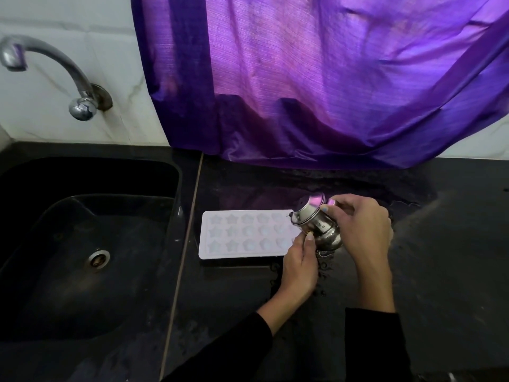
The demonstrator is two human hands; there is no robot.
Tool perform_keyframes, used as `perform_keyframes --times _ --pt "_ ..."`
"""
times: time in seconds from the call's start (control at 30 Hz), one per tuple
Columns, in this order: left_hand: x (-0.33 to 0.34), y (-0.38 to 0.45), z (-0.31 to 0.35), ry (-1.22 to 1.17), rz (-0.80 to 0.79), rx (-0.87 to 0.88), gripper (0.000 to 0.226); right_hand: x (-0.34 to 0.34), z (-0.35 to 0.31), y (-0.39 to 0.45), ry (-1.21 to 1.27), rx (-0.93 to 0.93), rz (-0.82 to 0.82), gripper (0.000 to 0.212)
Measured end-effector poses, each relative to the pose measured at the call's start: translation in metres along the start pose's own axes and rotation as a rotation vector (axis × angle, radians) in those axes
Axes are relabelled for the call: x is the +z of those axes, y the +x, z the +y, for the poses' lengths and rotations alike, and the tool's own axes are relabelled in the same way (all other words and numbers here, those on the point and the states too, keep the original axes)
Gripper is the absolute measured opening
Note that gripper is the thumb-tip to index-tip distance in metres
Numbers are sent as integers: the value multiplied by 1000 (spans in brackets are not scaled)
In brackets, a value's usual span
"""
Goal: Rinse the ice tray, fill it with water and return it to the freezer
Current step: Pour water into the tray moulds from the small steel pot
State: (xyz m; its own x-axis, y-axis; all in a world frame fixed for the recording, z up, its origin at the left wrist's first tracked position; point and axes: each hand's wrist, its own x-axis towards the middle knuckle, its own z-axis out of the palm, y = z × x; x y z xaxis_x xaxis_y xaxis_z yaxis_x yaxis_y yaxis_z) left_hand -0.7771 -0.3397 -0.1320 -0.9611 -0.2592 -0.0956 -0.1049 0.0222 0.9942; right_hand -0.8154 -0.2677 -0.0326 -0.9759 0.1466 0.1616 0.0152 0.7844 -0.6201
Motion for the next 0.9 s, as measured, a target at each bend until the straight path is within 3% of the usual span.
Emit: perform_keyframes --times 0.5,0.9 --pt "-6 2 8 -123 102 35 36 -9 -2 -2 234 12 48 18" --pt "-17 0 3 -87 84 -27 36 2 -17 -3 134 -20 -17 21"
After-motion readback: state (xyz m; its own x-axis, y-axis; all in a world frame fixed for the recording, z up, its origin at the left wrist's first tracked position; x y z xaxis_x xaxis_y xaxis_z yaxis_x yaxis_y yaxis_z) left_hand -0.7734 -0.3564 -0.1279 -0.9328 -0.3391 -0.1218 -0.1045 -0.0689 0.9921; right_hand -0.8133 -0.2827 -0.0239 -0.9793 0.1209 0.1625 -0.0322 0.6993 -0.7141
